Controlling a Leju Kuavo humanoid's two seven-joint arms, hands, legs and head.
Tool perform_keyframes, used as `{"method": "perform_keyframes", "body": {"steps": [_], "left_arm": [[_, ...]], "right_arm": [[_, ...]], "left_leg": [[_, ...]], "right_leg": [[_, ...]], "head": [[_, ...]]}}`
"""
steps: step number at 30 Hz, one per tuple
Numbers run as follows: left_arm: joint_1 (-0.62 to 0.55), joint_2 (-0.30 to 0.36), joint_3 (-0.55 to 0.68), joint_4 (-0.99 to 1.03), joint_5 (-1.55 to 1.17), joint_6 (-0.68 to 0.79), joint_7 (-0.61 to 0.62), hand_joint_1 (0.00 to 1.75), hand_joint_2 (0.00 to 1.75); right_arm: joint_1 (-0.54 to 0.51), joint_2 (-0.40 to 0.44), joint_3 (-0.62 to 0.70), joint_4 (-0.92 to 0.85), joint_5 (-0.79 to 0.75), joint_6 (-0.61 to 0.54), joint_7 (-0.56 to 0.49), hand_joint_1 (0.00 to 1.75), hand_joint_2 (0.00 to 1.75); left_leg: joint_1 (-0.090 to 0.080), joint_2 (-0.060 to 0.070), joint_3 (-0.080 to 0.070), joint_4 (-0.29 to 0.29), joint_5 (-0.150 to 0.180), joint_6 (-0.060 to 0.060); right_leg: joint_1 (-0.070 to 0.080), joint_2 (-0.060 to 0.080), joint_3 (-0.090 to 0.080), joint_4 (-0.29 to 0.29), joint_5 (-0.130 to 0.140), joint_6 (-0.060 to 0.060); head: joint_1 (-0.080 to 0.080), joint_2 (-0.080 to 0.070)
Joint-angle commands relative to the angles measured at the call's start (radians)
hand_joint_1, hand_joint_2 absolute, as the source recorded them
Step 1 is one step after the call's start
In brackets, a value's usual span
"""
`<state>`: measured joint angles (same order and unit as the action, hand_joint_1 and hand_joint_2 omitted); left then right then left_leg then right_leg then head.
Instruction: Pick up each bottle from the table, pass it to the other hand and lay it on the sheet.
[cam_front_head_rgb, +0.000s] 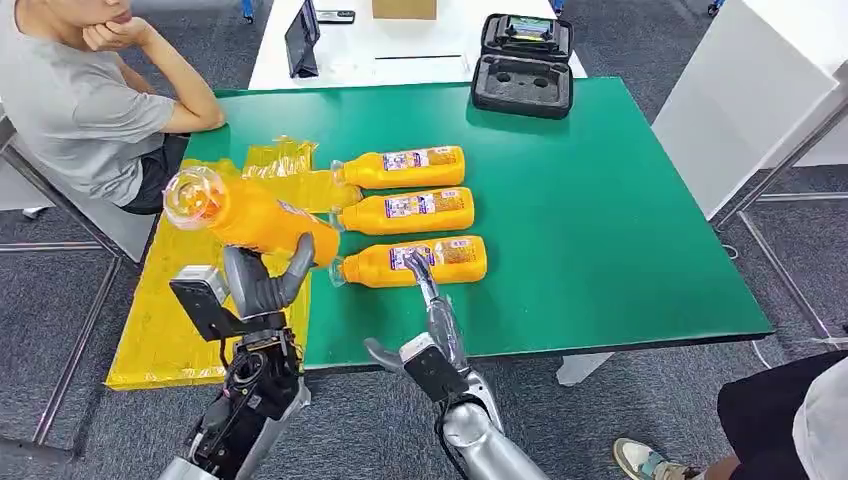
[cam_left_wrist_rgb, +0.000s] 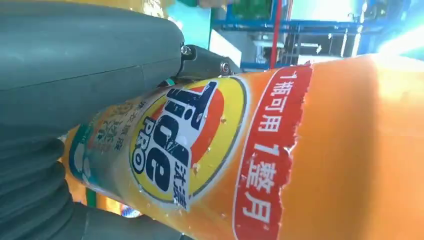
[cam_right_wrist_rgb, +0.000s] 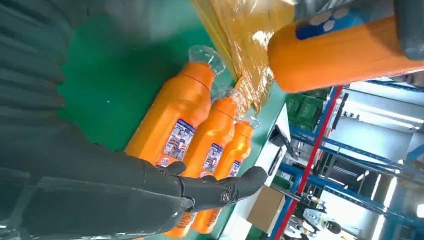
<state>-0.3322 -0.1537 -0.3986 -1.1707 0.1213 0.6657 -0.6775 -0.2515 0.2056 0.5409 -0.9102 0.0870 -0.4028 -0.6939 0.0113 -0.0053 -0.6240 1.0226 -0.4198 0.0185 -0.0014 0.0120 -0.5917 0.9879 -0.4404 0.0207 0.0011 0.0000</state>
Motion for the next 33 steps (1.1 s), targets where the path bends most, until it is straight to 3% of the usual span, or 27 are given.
{"method": "perform_keyframes", "body": {"steps": [1,9,24,33], "left_arm": [[-0.056,-0.009,0.101,0.103,-0.091,0.032,-0.017,1.75,1.75],[-0.056,-0.009,0.101,0.103,-0.091,0.032,-0.017,1.75,1.75],[-0.047,-0.105,0.447,0.038,-0.818,0.032,-0.021,1.68,1.75],[-0.076,-0.126,0.525,0.083,-0.997,0.032,-0.021,1.61,1.75]], "right_arm": [[-0.047,-0.004,0.011,0.076,0.000,0.009,0.006,0.00,1.75],[-0.047,-0.004,0.011,0.076,0.000,0.009,0.006,0.00,1.75],[-0.058,-0.009,0.021,0.093,-0.003,0.014,-0.002,0.00,1.75],[-0.052,-0.018,0.018,0.084,0.002,0.008,-0.003,0.00,1.75]], "left_leg": [[0.000,0.001,0.004,-0.001,-0.001,0.000],[0.000,0.000,0.003,-0.001,-0.001,0.000],[0.000,0.001,0.003,0.000,-0.001,0.000],[0.000,0.000,0.005,-0.001,-0.001,0.000]], "right_leg": [[0.000,-0.001,0.004,-0.001,-0.001,0.000],[0.000,-0.001,0.003,-0.001,-0.001,0.000],[0.000,0.000,0.003,-0.001,0.000,0.000],[0.000,-0.001,0.005,-0.001,-0.001,0.000]], "head": [[0.000,0.000],[0.000,0.000],[0.000,0.000],[0.000,0.000]]}}
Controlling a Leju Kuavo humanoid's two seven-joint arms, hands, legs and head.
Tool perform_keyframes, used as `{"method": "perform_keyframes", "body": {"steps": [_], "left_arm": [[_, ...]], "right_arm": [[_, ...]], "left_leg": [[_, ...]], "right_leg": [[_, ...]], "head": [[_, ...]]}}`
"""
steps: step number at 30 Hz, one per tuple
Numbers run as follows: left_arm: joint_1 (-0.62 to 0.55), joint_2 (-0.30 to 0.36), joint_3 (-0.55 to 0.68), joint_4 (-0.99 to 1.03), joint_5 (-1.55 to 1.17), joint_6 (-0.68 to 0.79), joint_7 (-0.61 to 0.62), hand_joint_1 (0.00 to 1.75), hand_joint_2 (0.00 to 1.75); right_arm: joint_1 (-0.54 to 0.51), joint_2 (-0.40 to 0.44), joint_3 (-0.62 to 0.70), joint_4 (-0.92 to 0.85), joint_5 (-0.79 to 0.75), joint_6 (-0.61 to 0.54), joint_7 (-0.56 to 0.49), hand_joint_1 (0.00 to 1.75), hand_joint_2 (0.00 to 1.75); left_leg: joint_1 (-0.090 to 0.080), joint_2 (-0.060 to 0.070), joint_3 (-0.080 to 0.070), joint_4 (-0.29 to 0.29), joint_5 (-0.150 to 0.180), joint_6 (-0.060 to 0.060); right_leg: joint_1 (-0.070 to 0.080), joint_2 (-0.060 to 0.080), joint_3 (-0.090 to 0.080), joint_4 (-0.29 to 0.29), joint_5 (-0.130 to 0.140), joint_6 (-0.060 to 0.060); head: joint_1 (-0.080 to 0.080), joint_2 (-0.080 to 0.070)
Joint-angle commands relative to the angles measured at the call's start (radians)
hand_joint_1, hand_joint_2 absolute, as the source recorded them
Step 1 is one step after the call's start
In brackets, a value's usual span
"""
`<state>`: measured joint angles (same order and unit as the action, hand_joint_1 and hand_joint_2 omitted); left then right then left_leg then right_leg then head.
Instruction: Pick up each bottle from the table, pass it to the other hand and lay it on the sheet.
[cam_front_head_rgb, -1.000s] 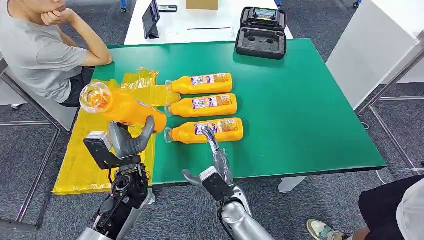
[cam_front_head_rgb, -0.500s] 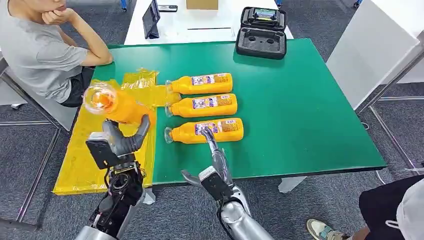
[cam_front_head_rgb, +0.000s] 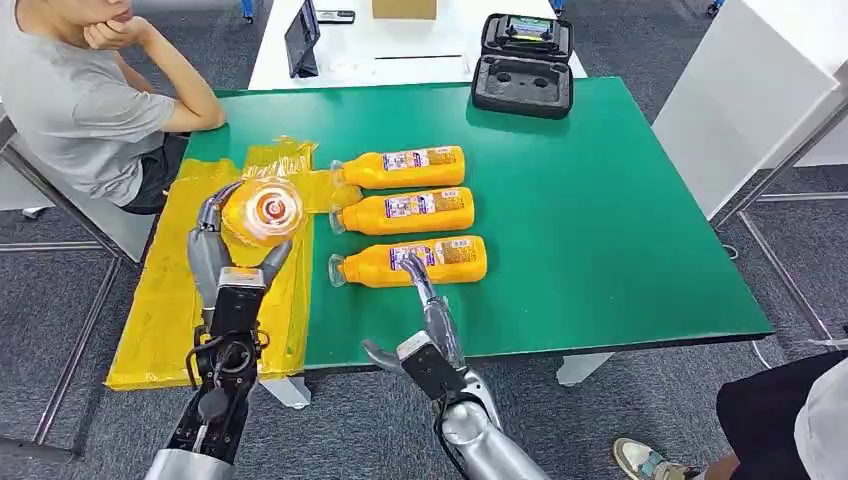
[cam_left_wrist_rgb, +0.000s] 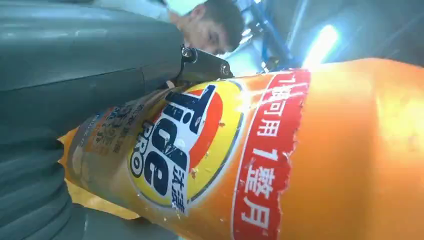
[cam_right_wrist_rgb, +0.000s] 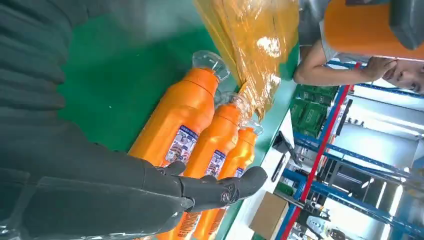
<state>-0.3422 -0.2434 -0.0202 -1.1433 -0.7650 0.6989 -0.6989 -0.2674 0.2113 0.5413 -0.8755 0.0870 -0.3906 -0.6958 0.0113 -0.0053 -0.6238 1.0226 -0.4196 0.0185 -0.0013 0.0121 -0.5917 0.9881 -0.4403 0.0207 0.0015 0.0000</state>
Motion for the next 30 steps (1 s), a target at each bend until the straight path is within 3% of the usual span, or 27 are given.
{"method": "perform_keyframes", "body": {"steps": [1,7,21,24,30], "left_arm": [[-0.072,-0.037,0.151,0.070,-0.117,-0.001,0.001,1.57,1.75],[-0.112,-0.052,0.206,0.121,-0.284,-0.001,0.024,1.50,1.75],[-0.118,-0.058,0.237,0.096,-0.396,-0.001,0.057,1.45,1.75],[-0.121,-0.047,0.230,0.067,-0.528,-0.001,0.122,1.47,1.75],[-0.136,0.038,0.085,0.072,-0.683,-0.001,0.377,1.43,1.75]], "right_arm": [[-0.035,-0.024,0.017,0.049,0.002,-0.005,-0.001,0.00,1.75],[-0.030,-0.030,0.010,0.050,-0.001,-0.013,0.000,0.00,1.75],[-0.027,-0.029,0.009,0.053,-0.003,-0.018,0.001,0.00,1.75],[-0.029,-0.027,0.009,0.060,-0.004,-0.020,0.001,0.00,1.75],[-0.030,-0.025,0.000,0.055,-0.006,-0.021,0.009,0.00,1.75]], "left_leg": [[0.000,0.000,0.005,-0.001,-0.002,0.000],[0.000,-0.001,0.002,-0.001,0.000,0.000],[0.000,-0.001,0.003,-0.001,0.000,0.000],[0.000,0.000,0.002,0.000,0.000,0.000],[0.000,-0.001,0.004,-0.001,0.000,-0.001]], "right_leg": [[0.000,-0.002,0.005,-0.001,-0.002,0.000],[0.000,-0.002,0.003,-0.001,-0.001,0.000],[0.000,-0.002,0.003,-0.001,-0.001,0.000],[0.000,-0.001,0.003,-0.001,-0.001,0.000],[0.000,-0.002,0.004,0.000,-0.001,0.000]], "head": [[0.000,0.000],[0.000,0.000],[0.000,0.000],[0.000,0.000],[0.000,0.000]]}}
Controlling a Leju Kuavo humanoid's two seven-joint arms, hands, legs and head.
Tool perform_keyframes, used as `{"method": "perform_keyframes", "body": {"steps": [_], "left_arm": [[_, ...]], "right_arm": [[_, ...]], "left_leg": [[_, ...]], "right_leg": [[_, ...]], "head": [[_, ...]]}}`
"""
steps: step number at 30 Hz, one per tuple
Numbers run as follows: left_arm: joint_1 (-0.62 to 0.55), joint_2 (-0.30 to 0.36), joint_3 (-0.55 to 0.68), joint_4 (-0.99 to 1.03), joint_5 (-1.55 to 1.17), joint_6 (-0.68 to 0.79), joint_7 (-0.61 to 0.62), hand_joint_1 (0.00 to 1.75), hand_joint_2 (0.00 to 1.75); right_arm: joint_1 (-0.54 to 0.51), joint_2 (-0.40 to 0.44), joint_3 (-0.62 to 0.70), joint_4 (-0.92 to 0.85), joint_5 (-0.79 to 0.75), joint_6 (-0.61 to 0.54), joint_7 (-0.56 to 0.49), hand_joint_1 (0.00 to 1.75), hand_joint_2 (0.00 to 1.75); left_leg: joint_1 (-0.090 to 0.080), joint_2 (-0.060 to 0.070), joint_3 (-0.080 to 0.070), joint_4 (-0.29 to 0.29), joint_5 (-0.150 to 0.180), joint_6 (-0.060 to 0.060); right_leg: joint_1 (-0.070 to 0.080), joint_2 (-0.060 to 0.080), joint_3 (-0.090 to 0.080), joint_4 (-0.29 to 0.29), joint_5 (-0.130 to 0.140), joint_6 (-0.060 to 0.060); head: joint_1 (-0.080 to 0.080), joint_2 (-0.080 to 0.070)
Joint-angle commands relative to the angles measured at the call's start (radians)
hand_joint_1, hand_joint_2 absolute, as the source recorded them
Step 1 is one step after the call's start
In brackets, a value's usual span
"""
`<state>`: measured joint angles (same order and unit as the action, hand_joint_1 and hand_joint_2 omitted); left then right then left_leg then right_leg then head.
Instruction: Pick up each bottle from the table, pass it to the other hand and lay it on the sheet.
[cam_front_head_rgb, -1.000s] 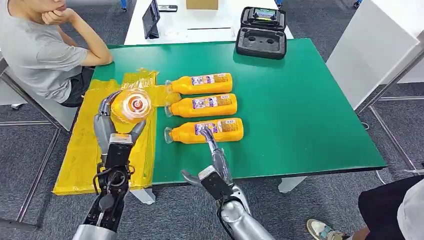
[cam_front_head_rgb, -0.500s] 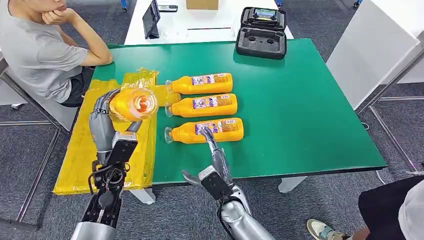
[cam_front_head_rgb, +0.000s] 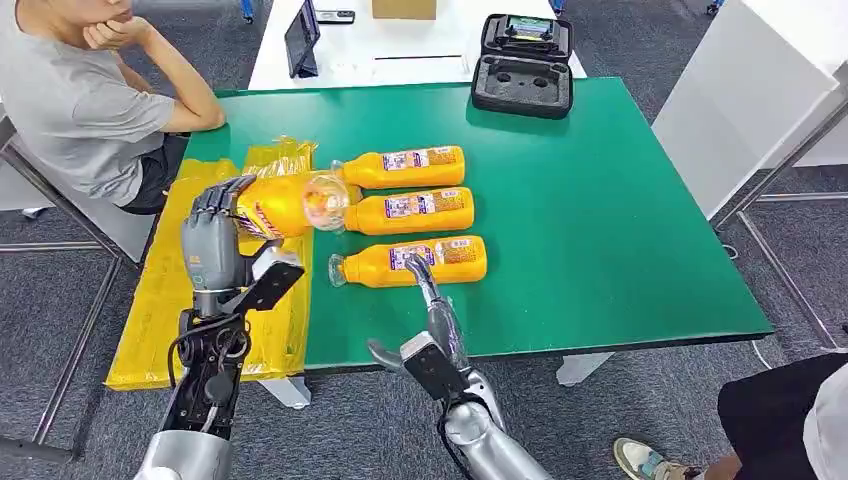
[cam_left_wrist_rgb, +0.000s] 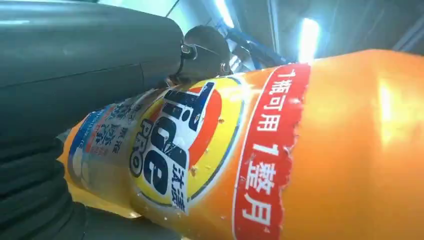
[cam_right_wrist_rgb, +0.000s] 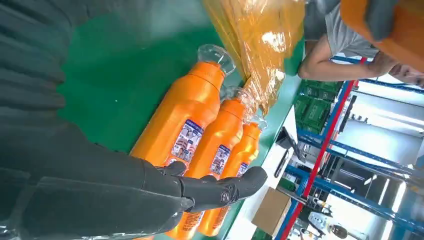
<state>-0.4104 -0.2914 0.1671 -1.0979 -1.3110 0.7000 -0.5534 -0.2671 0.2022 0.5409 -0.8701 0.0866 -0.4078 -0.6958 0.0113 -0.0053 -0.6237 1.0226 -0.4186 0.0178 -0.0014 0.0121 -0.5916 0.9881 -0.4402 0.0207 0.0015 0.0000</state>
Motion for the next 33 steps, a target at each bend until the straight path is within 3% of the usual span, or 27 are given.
{"method": "perform_keyframes", "body": {"steps": [1,5,10,19,33], "left_arm": [[-0.072,0.100,-0.124,0.030,-0.150,-0.002,0.272,1.45,1.75],[-0.070,0.131,-0.183,0.018,-0.187,-0.002,0.376,1.29,1.75],[-0.085,0.167,-0.247,0.048,-0.226,-0.002,0.502,1.40,1.75],[-0.137,0.200,-0.324,0.159,-0.237,-0.002,0.556,1.50,1.75],[-0.143,0.211,-0.354,0.176,-0.238,-0.002,0.565,1.45,1.75]], "right_arm": [[-0.029,-0.016,-0.001,0.049,-0.005,-0.003,0.011,0.00,1.75],[-0.021,-0.019,-0.006,0.045,0.000,-0.007,0.011,0.00,1.75],[-0.016,-0.022,-0.012,0.040,0.007,-0.003,0.013,0.00,1.75],[-0.030,-0.017,-0.021,0.063,0.014,0.006,0.009,0.00,1.75],[-0.030,-0.017,-0.027,0.068,0.011,0.008,0.004,0.00,1.75]], "left_leg": [[0.000,0.000,0.002,-0.001,-0.001,0.000],[0.000,0.000,0.006,-0.001,-0.002,-0.001],[0.000,-0.001,0.003,-0.001,-0.001,0.000],[0.000,-0.001,0.007,-0.002,-0.001,-0.001],[0.000,0.000,0.004,-0.001,-0.001,0.000]], "right_leg": [[0.000,-0.001,0.002,0.000,-0.001,0.000],[0.000,-0.002,0.006,-0.001,-0.002,0.000],[0.000,-0.002,0.003,-0.001,-0.001,0.000],[0.000,-0.003,0.007,-0.001,-0.002,0.000],[0.000,-0.001,0.004,0.000,-0.001,0.000]], "head": [[0.000,0.000],[0.000,0.000],[0.000,0.000],[0.000,0.000],[0.000,0.000]]}}
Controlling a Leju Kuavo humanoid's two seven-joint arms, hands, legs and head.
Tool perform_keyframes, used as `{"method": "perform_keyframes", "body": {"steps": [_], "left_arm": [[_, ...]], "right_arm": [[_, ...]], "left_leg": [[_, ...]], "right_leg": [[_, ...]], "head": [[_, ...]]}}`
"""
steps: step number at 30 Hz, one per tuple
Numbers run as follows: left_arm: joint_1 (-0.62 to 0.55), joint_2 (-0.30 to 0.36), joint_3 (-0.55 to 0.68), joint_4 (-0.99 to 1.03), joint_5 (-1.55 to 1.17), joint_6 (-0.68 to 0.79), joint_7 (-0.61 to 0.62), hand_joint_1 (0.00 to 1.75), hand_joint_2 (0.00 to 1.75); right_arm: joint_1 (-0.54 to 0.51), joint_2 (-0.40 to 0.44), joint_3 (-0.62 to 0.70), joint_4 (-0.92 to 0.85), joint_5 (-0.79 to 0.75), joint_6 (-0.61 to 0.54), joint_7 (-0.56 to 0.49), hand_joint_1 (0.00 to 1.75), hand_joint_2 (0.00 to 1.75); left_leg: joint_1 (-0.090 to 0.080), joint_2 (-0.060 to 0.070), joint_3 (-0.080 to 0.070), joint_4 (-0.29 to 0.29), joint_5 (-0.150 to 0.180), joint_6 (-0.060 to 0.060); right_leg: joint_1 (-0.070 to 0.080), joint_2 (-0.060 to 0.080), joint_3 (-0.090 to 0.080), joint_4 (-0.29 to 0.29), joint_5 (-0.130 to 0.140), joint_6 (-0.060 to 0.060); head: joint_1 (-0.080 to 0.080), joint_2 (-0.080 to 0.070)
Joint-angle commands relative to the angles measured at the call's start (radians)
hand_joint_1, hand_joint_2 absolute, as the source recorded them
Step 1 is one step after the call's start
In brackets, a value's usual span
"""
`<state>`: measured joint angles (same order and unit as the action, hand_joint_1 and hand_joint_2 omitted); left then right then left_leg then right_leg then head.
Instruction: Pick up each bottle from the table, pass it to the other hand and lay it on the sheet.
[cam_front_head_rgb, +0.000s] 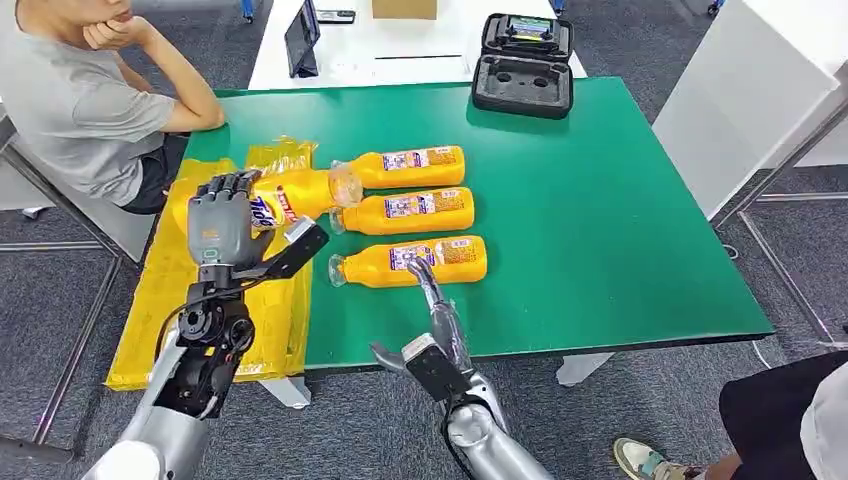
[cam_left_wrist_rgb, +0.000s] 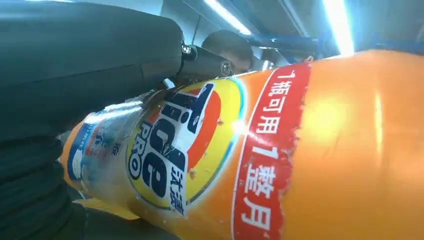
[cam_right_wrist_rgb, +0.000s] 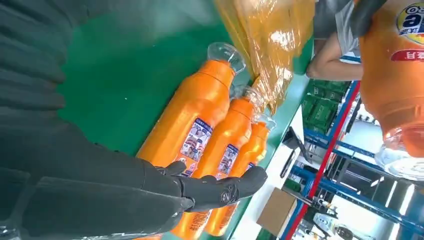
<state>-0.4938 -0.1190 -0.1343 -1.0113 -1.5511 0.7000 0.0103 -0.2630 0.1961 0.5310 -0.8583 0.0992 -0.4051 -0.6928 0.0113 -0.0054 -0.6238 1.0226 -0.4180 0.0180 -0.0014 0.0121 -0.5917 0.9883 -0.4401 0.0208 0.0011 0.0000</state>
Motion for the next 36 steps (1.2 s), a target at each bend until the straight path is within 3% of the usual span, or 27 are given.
{"method": "perform_keyframes", "body": {"steps": [1,10,15,18,33,35,36], "left_arm": [[-0.060,0.039,-0.052,0.090,0.002,-0.002,0.002,1.45,1.75],[-0.077,0.043,-0.068,0.160,0.071,-0.002,-0.039,1.47,1.75],[-0.071,0.074,-0.068,0.197,-0.019,-0.002,0.056,1.43,1.75],[-0.109,0.117,-0.173,0.253,-0.020,-0.002,0.180,1.41,1.75],[-0.116,0.120,-0.198,0.272,-0.020,-0.004,0.221,1.41,1.75],[-0.117,0.118,-0.196,0.277,-0.020,-0.013,0.232,1.38,1.75],[-0.116,0.114,-0.191,0.276,-0.020,-0.018,0.231,1.27,1.75]], "right_arm": [[-0.034,-0.011,-0.017,0.056,-0.002,0.006,0.001,0.00,1.75],[-0.042,-0.009,-0.020,0.069,-0.003,-0.007,-0.005,0.00,1.75],[-0.036,-0.011,-0.021,0.056,-0.007,-0.003,-0.004,0.00,1.75],[-0.031,-0.003,-0.023,0.050,0.000,0.003,0.006,0.00,1.75],[-0.029,-0.003,-0.027,0.049,0.005,0.004,0.008,0.00,1.75],[-0.028,-0.003,-0.030,0.047,0.007,0.003,0.009,0.00,1.75],[-0.026,-0.005,-0.033,0.045,0.008,0.002,0.010,0.00,1.75]], "left_leg": [[0.000,0.000,0.003,-0.001,-0.001,0.000],[0.000,0.000,0.004,-0.001,-0.001,0.000],[0.000,0.001,0.006,-0.002,-0.001,0.000],[0.000,0.001,0.006,-0.001,-0.002,-0.001],[0.000,0.000,0.005,-0.001,-0.001,-0.001],[0.000,-0.001,0.005,-0.001,-0.001,-0.001],[0.000,-0.001,0.005,-0.001,-0.001,-0.001]], "right_leg": [[0.000,-0.001,0.003,-0.001,-0.001,0.000],[0.000,-0.001,0.004,-0.001,-0.001,0.000],[0.000,-0.001,0.006,-0.001,-0.001,0.000],[0.000,-0.001,0.006,-0.001,-0.002,0.000],[0.000,-0.001,0.005,0.000,-0.002,0.000],[0.000,-0.002,0.005,0.000,-0.002,0.000],[0.000,-0.002,0.005,0.000,-0.002,0.000]], "head": [[0.000,0.000],[0.000,0.000],[0.000,0.000],[0.000,0.000],[0.000,0.000],[0.000,0.000],[0.000,0.000]]}}
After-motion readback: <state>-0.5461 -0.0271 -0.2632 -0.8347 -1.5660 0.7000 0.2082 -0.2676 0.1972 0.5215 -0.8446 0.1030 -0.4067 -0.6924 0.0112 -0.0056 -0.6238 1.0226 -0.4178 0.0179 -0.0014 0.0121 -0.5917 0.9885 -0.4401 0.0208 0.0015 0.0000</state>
